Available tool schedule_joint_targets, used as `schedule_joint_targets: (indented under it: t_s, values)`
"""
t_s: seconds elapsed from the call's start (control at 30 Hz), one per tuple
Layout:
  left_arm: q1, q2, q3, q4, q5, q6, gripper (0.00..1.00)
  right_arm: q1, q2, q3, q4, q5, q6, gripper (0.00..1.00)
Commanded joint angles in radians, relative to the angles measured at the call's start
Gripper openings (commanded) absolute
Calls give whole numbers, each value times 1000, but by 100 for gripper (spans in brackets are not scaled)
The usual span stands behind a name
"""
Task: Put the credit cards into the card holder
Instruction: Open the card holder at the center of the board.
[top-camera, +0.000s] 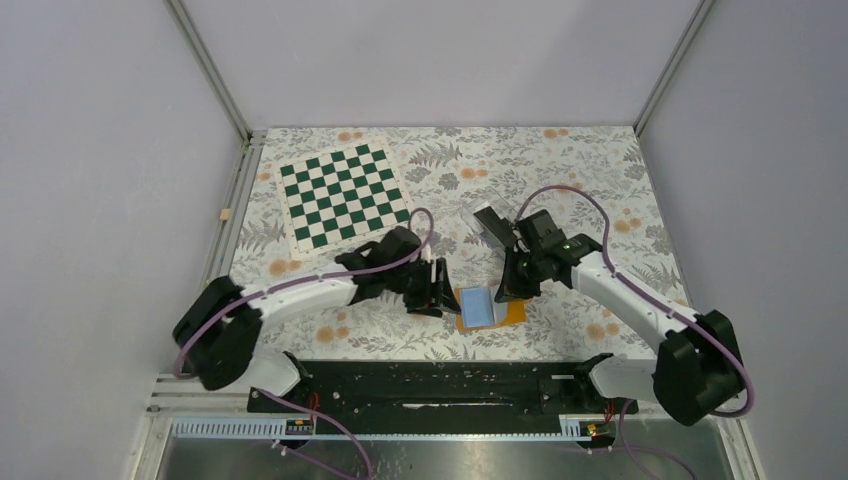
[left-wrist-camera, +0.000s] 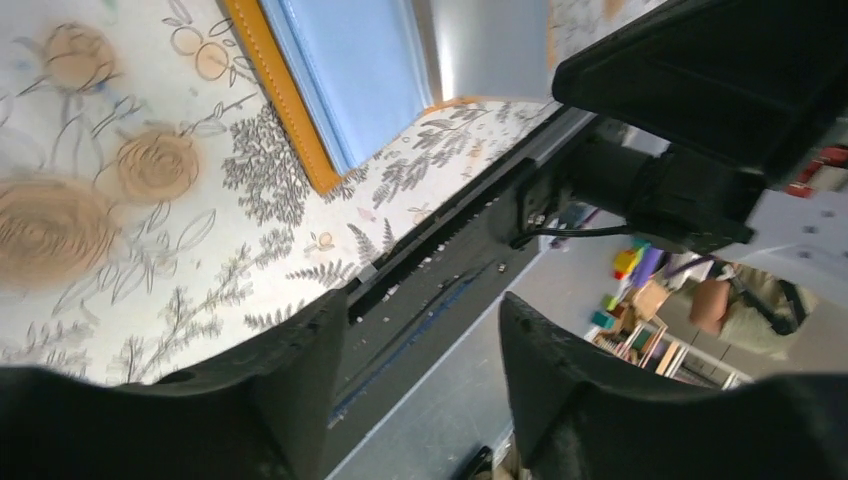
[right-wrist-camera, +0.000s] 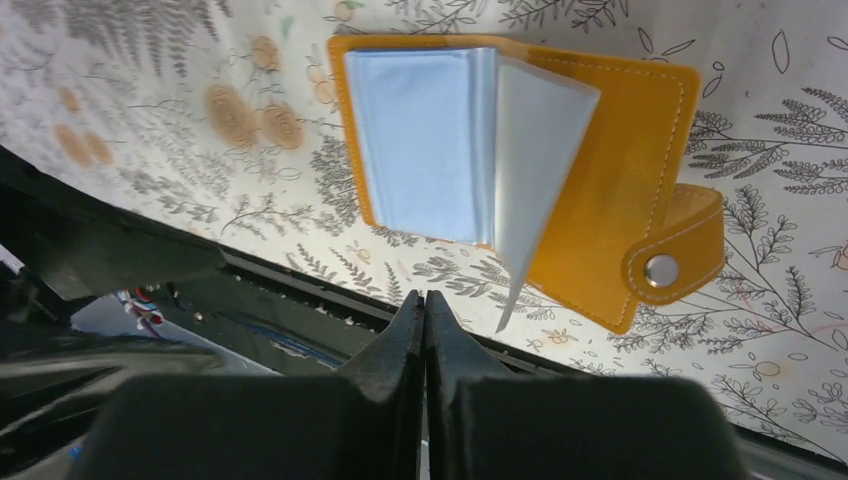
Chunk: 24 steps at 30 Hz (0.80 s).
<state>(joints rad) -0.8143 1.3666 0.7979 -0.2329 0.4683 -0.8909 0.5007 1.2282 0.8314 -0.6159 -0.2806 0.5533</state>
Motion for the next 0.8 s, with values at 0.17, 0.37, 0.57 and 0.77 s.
schedule_joint_targets:
  t_s: [0.17,0.37,0.57,0.77]
  values:
    - [-80,351,191,218,27,-74,13,7,140,12,18,119,-54,0]
    - [-83,483,255,229,22,-83,0,7,262,82,-27,161,-121,0]
    - [-85,531,244,228,-2,-92,0,6,344,110,-85,288,-209,0]
    - [-85,537,201,228,-34,-102,0,9,377,73,-66,359,-226,0]
